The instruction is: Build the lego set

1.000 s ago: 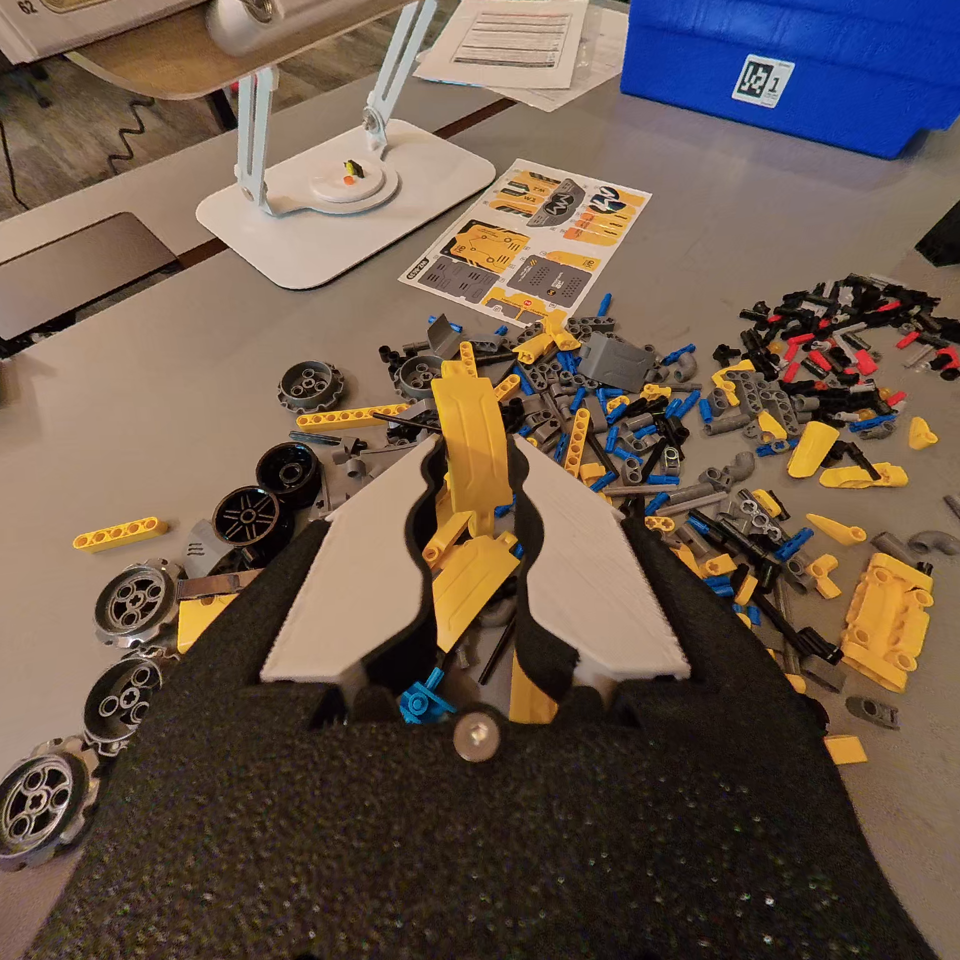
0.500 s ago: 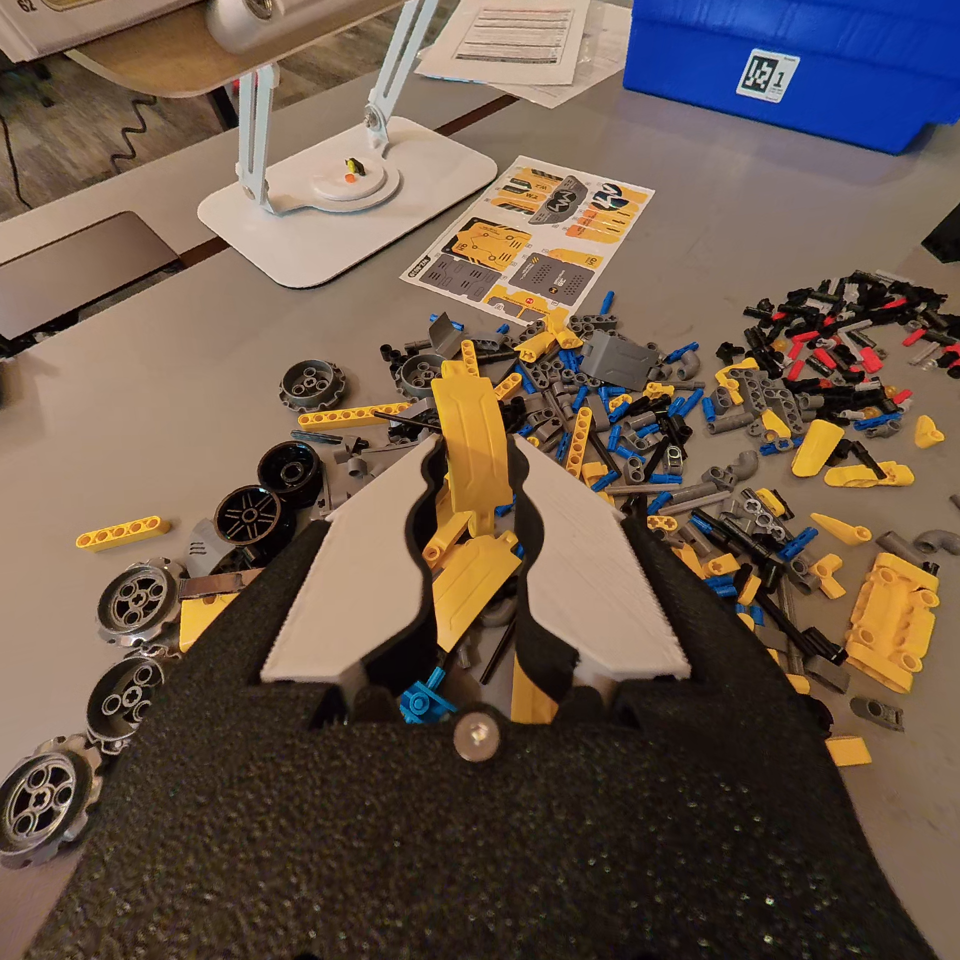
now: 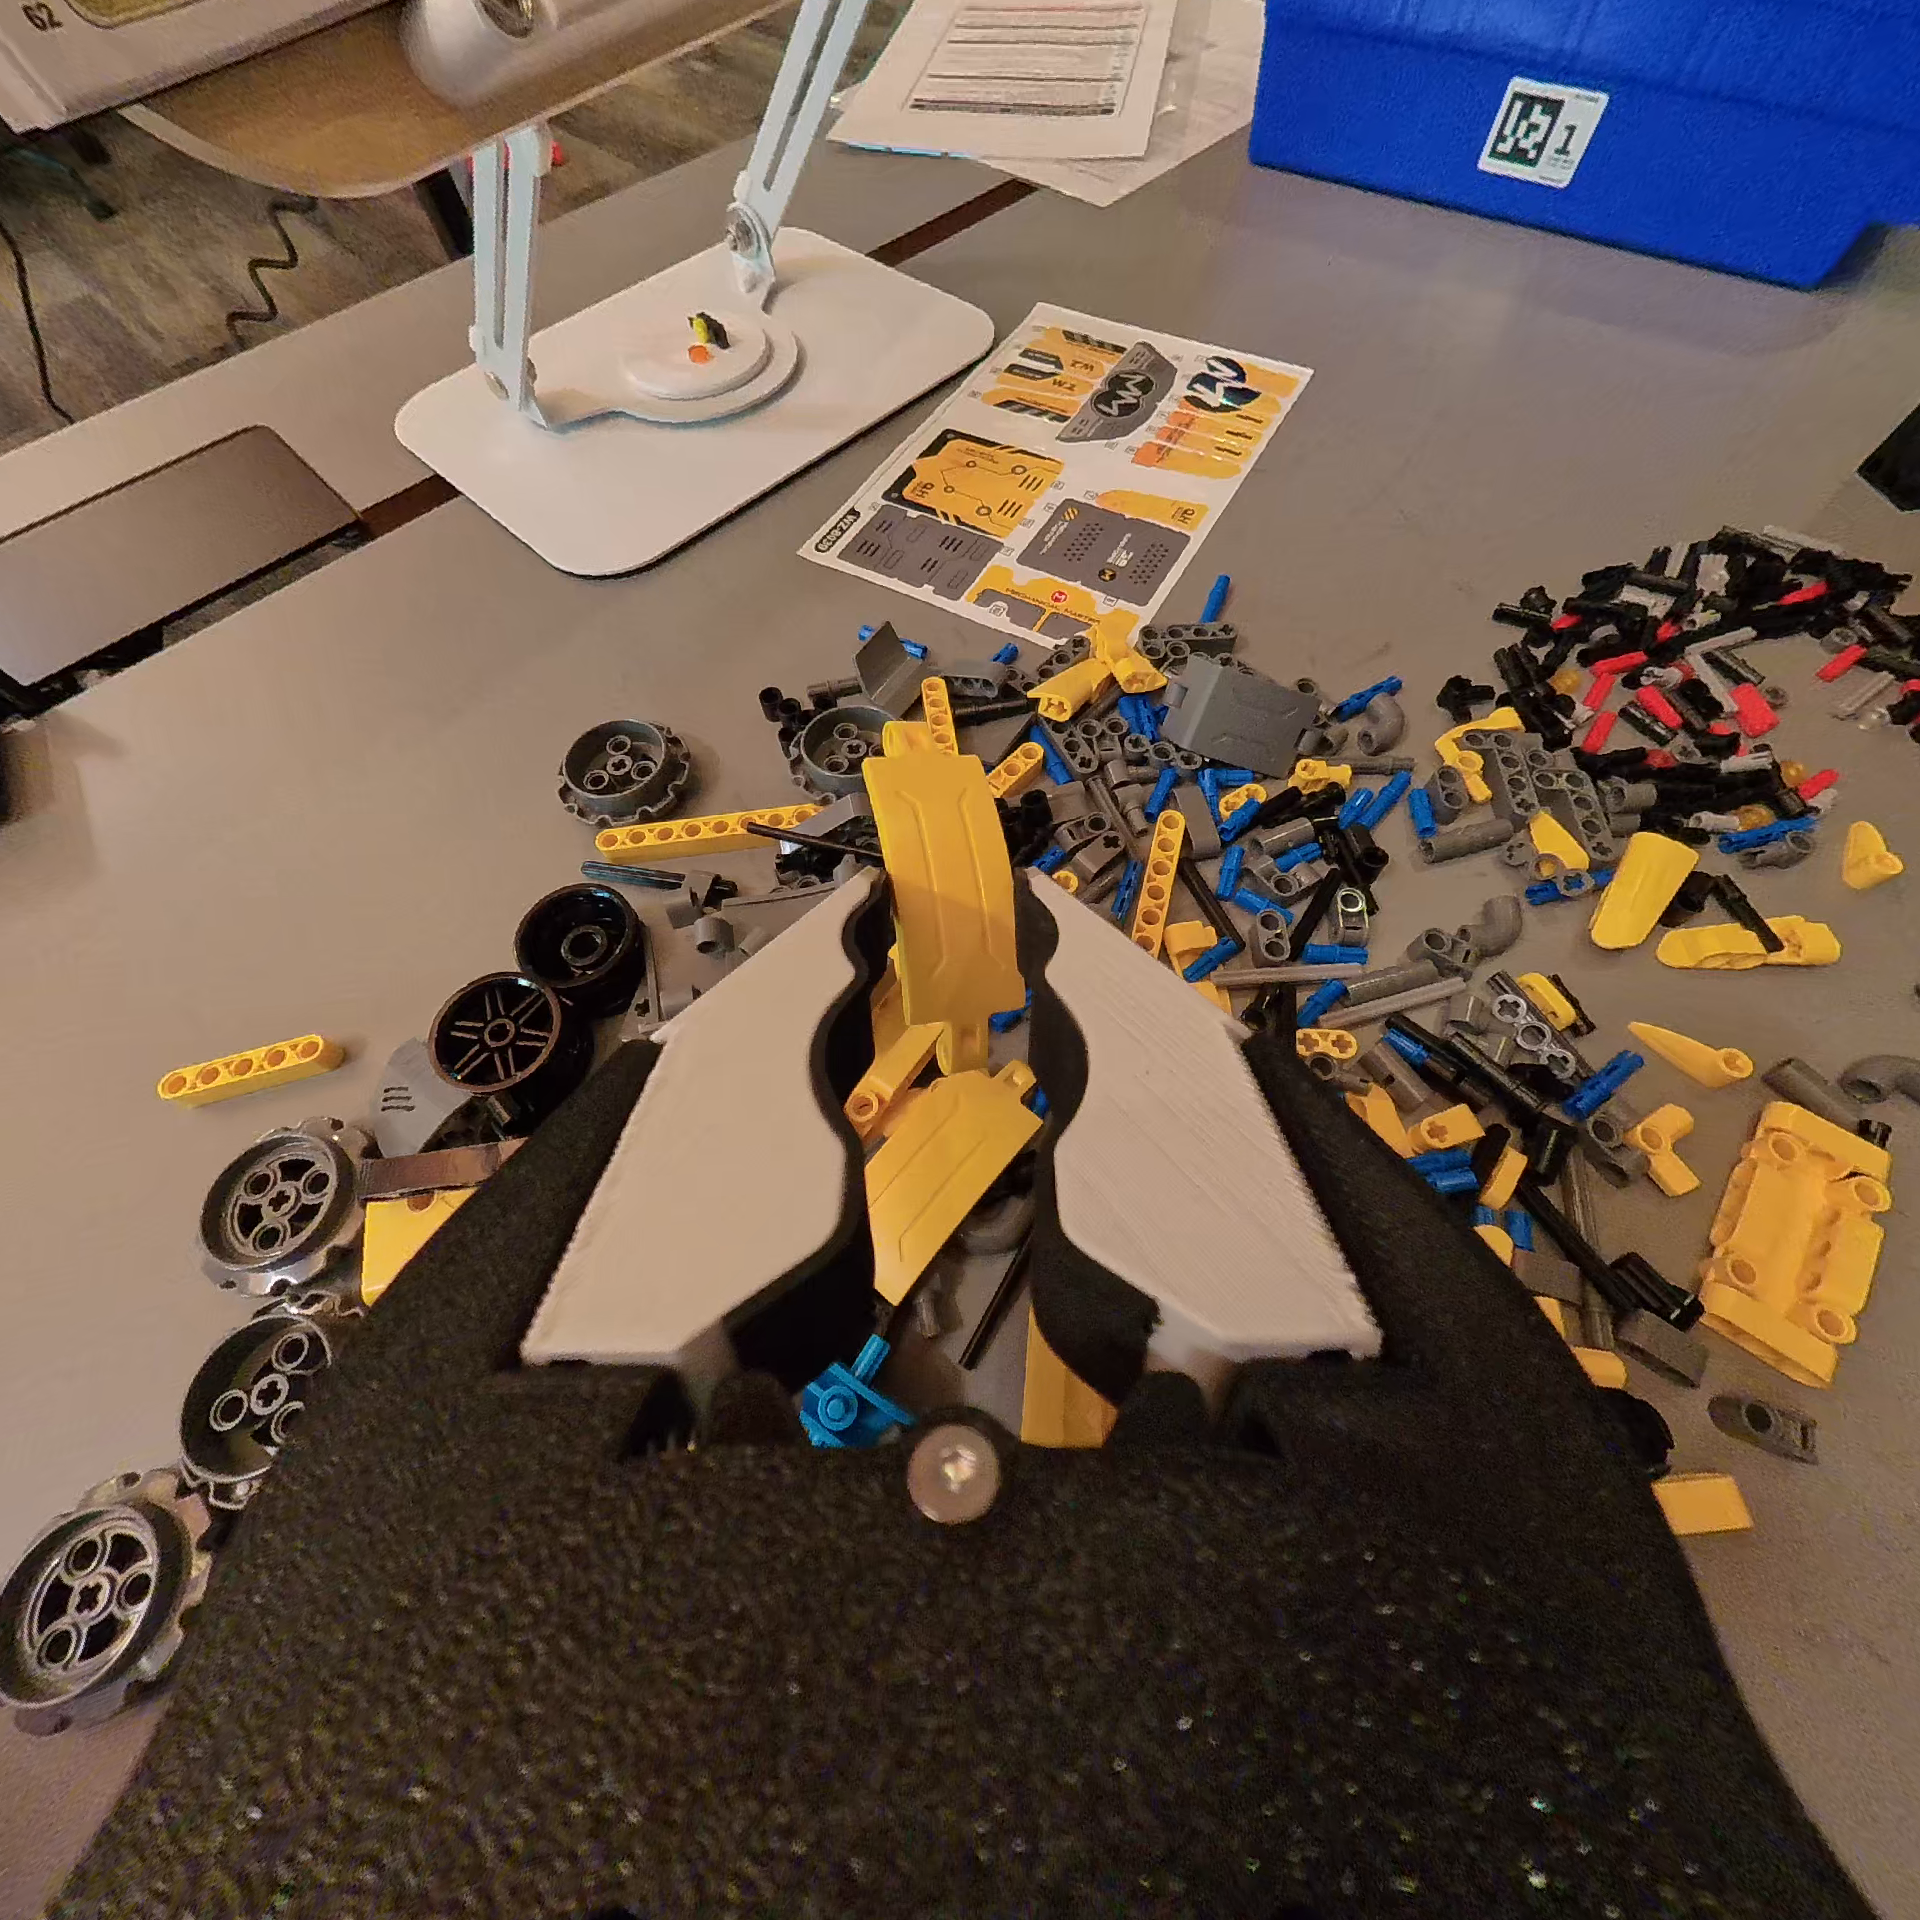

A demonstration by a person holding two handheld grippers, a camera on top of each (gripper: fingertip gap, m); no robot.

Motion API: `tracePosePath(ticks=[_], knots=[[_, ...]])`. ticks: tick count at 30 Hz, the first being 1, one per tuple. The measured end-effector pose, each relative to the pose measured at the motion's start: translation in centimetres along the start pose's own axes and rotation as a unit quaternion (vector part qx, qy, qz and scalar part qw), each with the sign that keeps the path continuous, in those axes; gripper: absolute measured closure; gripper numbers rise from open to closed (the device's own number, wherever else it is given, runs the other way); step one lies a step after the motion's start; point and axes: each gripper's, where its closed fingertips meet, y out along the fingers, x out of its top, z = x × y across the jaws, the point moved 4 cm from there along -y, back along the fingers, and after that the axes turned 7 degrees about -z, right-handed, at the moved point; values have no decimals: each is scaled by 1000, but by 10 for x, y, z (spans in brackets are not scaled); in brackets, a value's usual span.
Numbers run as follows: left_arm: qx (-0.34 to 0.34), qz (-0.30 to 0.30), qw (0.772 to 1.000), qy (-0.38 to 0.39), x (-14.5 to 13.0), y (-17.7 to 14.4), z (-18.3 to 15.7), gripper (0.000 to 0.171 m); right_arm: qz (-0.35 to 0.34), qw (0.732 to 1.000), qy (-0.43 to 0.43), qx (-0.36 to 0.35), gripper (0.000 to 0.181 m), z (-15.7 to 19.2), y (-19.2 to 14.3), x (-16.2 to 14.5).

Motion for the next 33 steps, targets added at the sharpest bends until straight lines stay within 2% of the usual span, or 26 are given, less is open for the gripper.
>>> tracePosePath(ticks=[12,18,22,24,27,33], knots=[[-7,0,1000,5,0,1,-4,148,-1,1000,-1,2,167,1,0,0],[-28,-14,999,10,7,5,-18,148,-10,1000,4,10,167,1,-2,2],[-92,-10,996,-5,15,18,-55,148,-32,999,21,21,165,0,-6,6],[-120,-7,993,8,21,26,-81,148,-38,998,32,25,156,-2,-7,7],[-169,13,985,37,27,39,-123,148,-46,998,39,29,153,-2,-9,8],[-238,67,966,73,20,64,-178,148,-53,998,18,17,153,0,-11,10]])
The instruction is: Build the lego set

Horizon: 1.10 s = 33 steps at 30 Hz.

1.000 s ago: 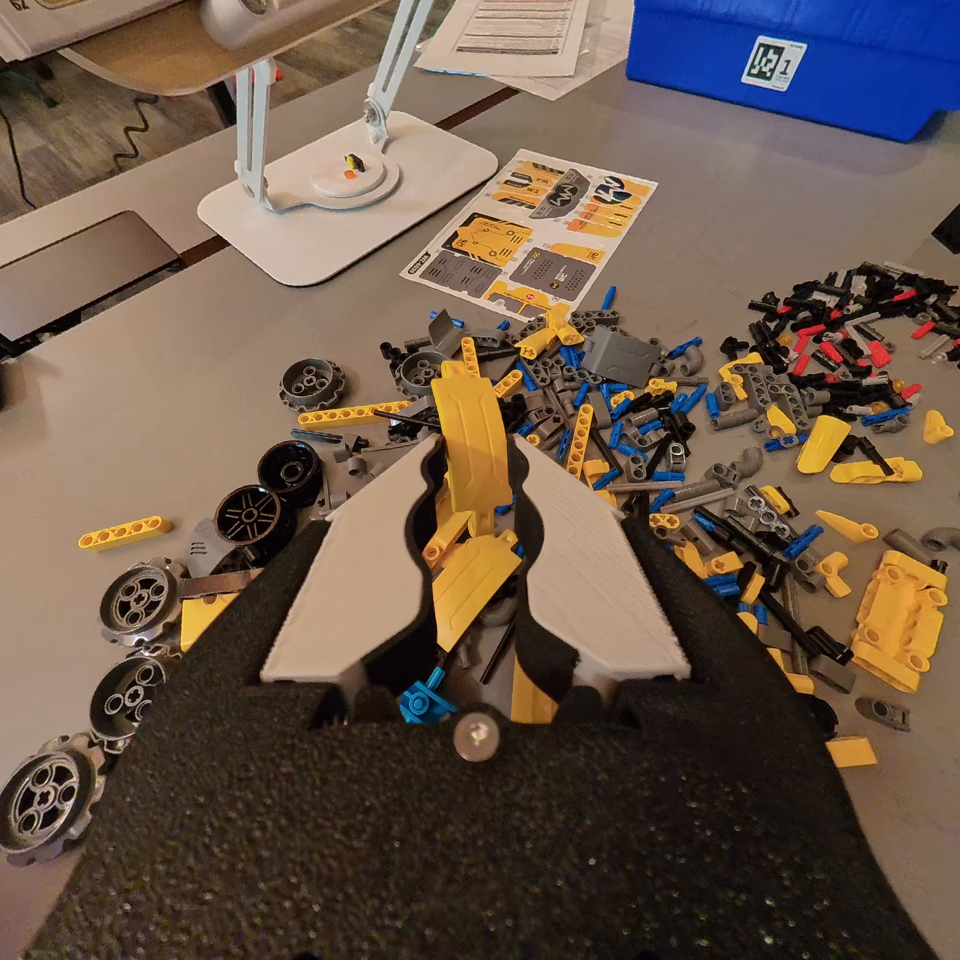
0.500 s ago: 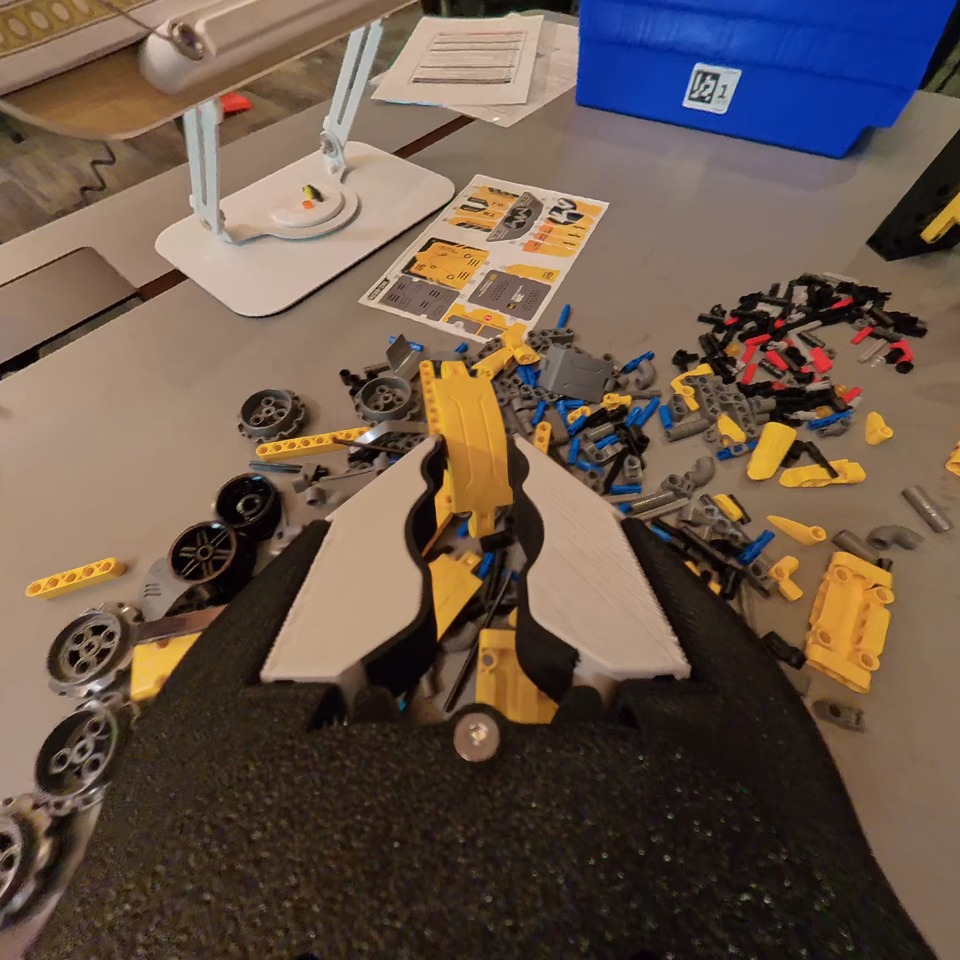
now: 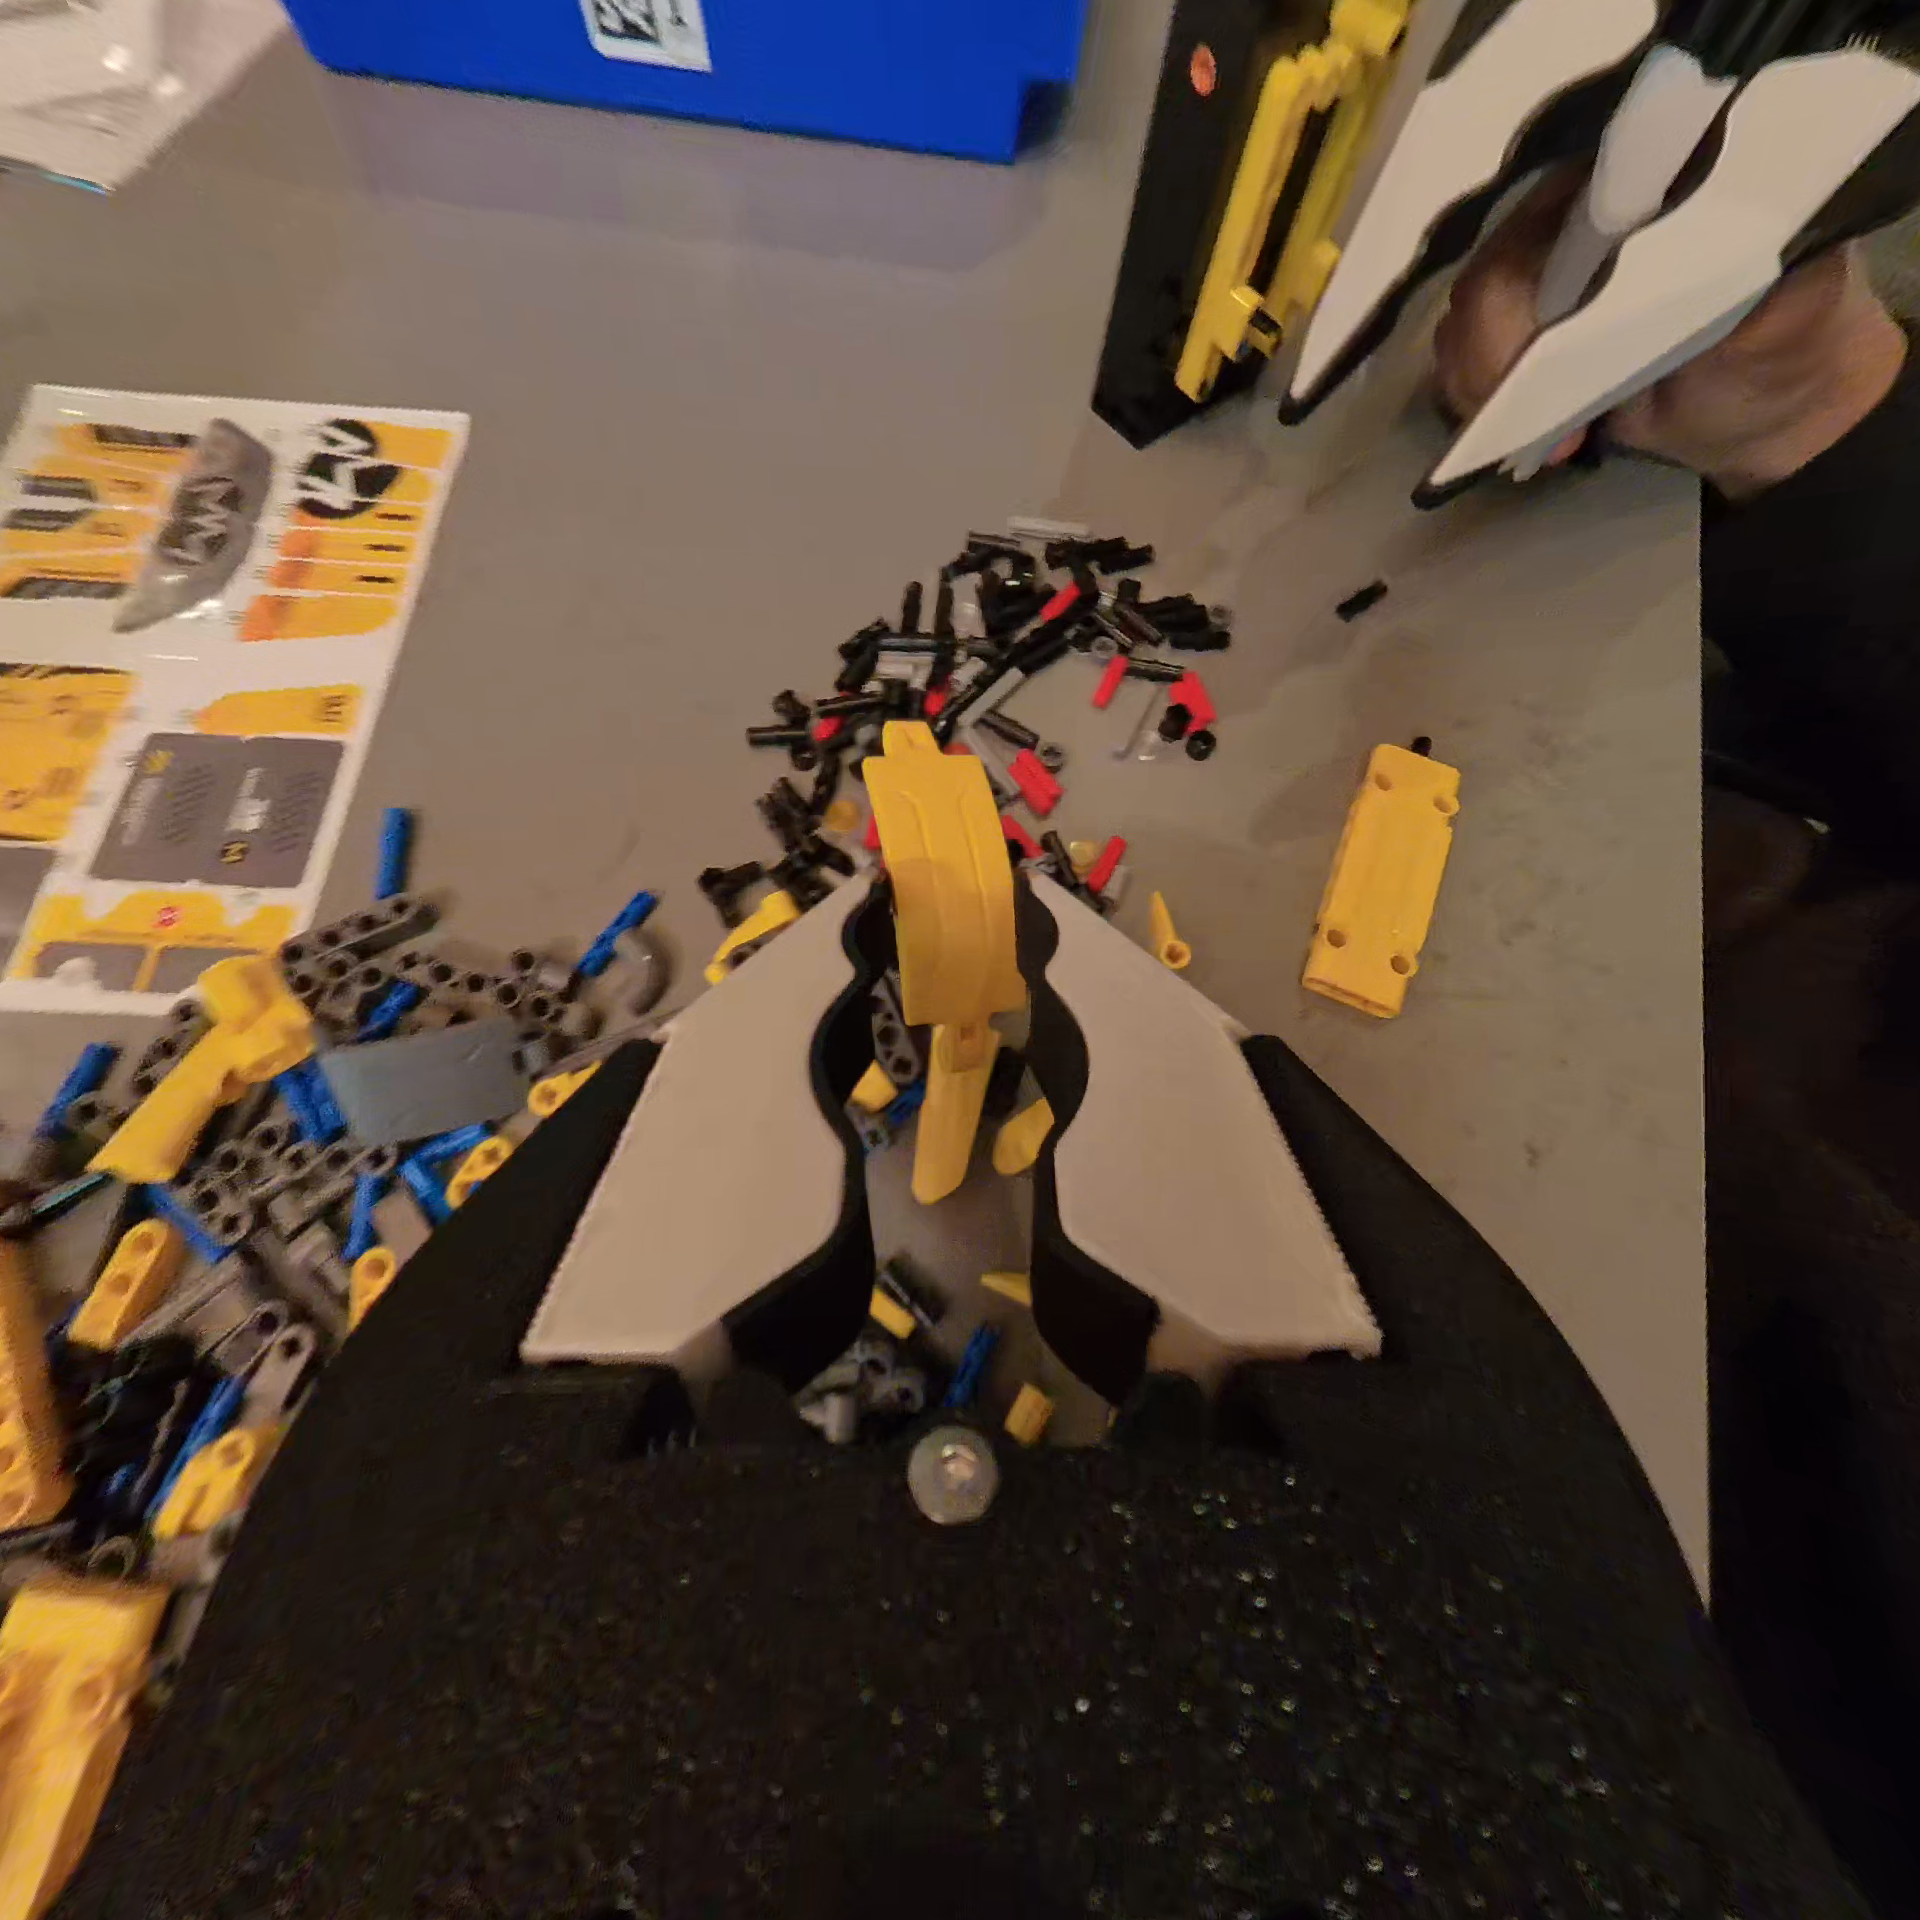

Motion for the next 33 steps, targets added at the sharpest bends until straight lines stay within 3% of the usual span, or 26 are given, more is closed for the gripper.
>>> tracePosePath(ticks=[6,20,27,33], knots=[[-5,35,999,22,-2,19,-1,148,0,1000,-5,-6,153,1,-1,0],[19,56,997,-42,-1,36,41,148,3,1000,-9,-9,153,2,-1,-1],[21,52,997,-49,1,41,49,148,5,1000,-11,-6,153,3,0,-1],[2,20,999,-39,3,26,44,146,5,1000,-22,-5,154,6,0,-1]])
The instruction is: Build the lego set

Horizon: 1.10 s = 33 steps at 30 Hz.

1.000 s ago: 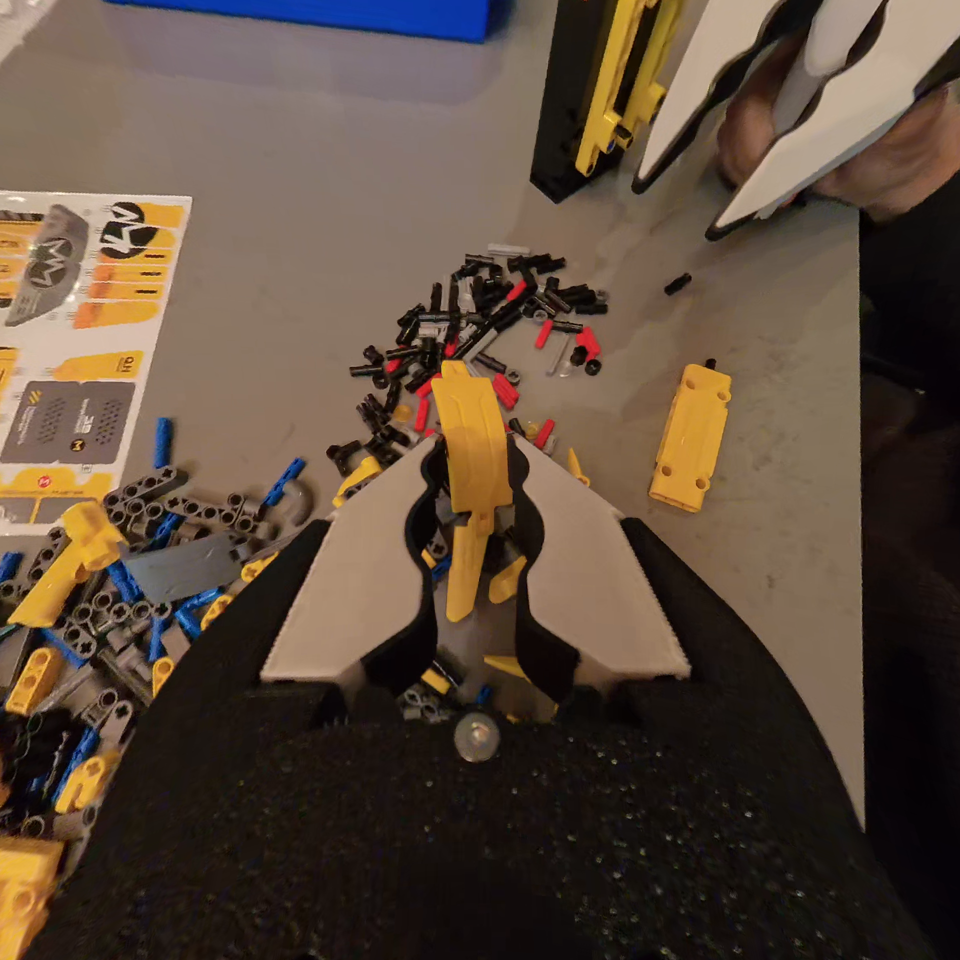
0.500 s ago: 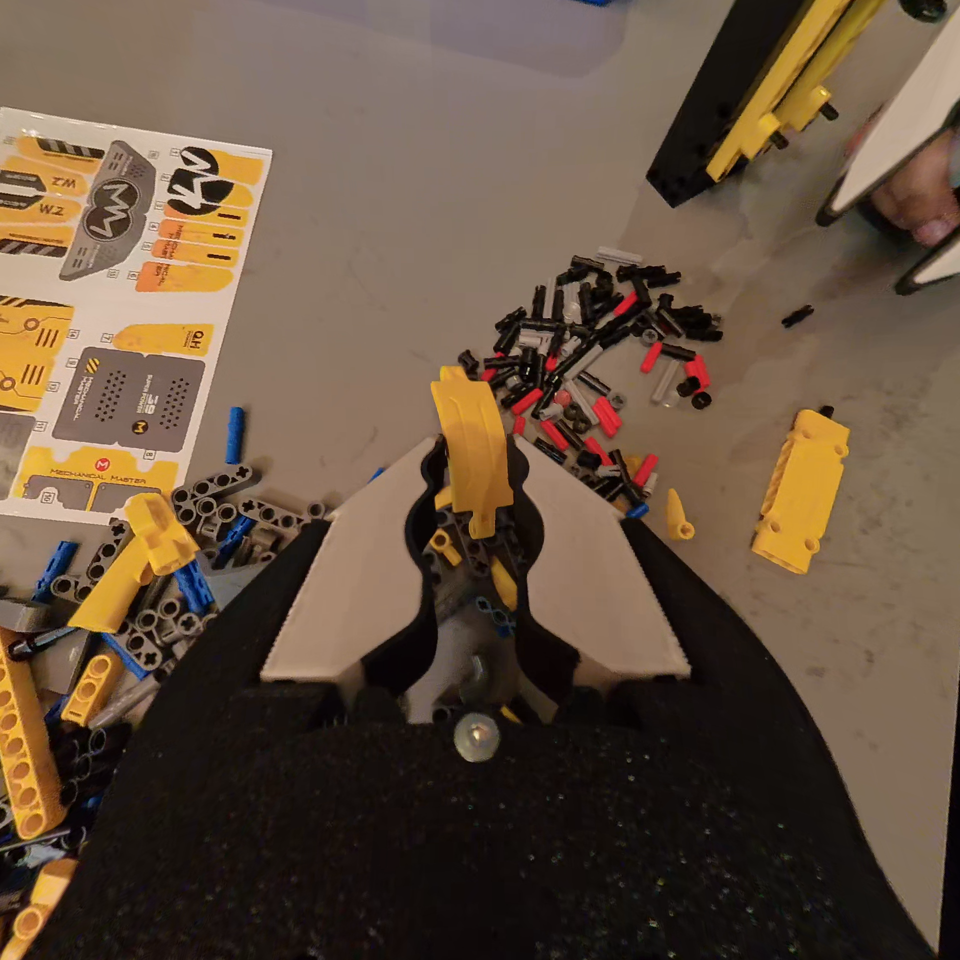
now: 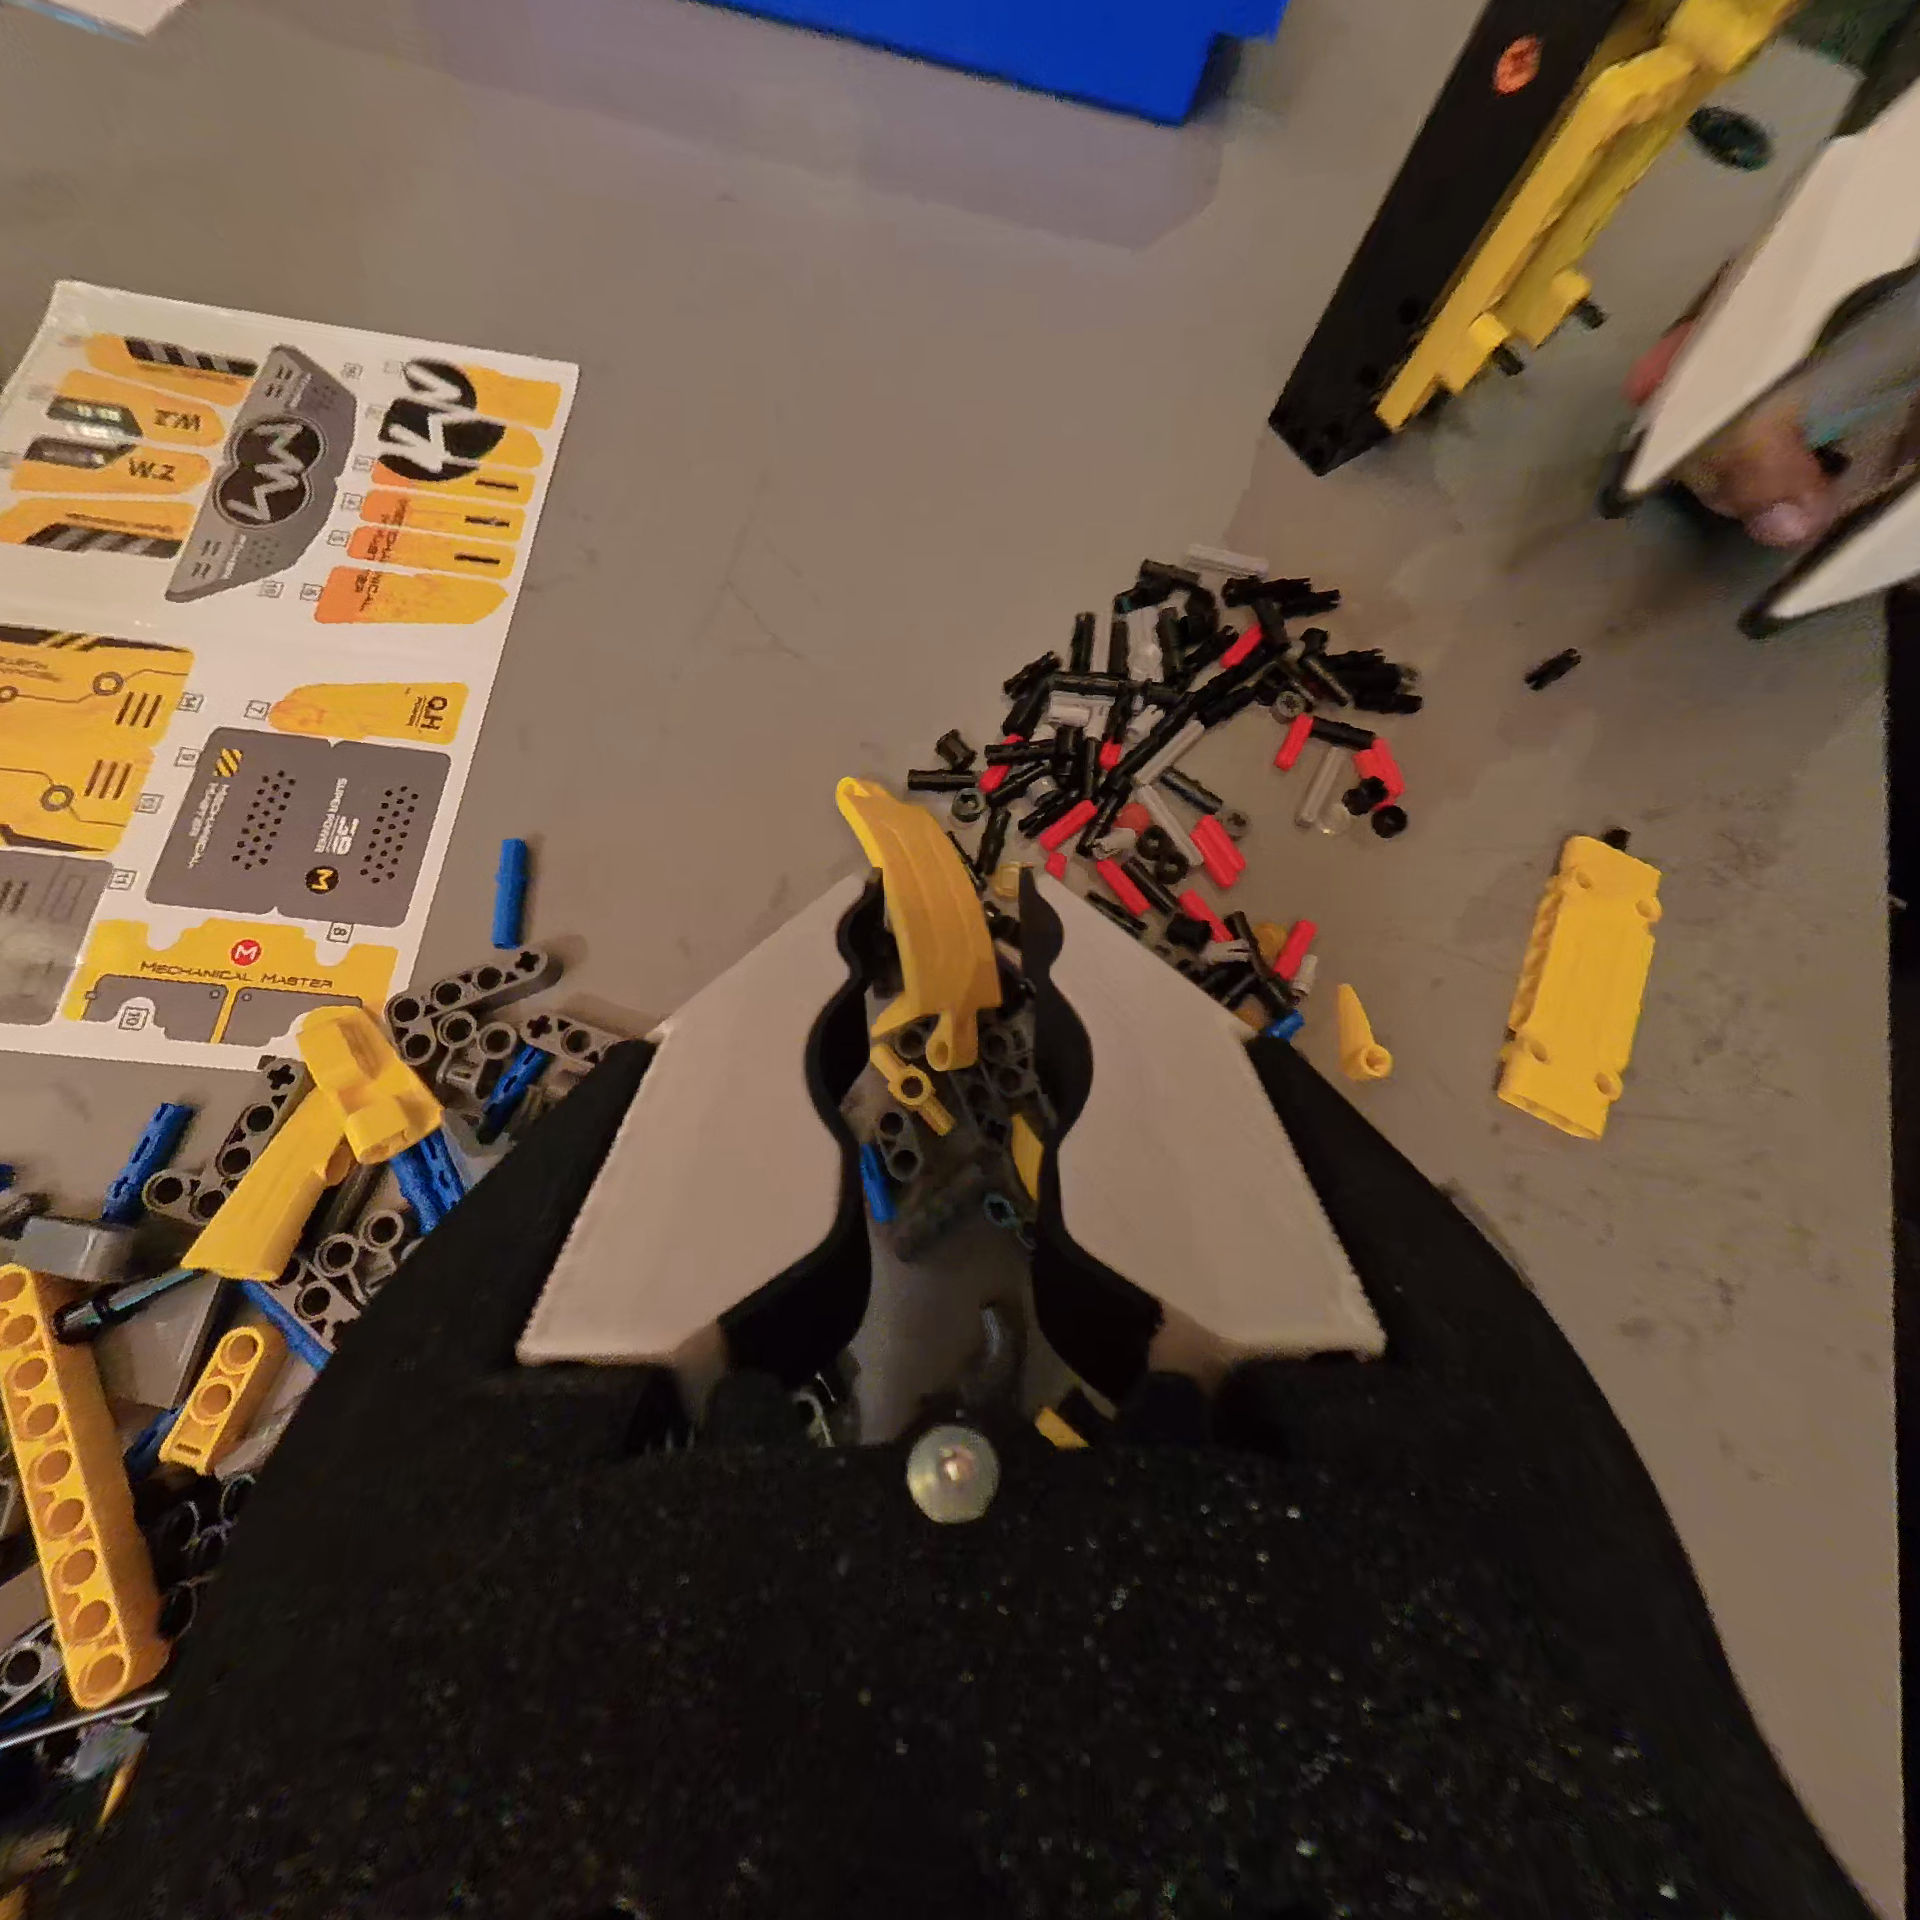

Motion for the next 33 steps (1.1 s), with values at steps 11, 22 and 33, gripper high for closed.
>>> tracePosePath(ticks=[11,22,33], knots=[[-19,-36,998,39,5,-9,-12,146,7,1000,-6,1,154,2,1,-1],[-9,-54,998,28,8,-12,-9,146,5,1000,-4,4,154,2,1,-1],[105,-117,988,-11,9,-90,53,146,6,1000,-7,4,154,2,1,-1]])
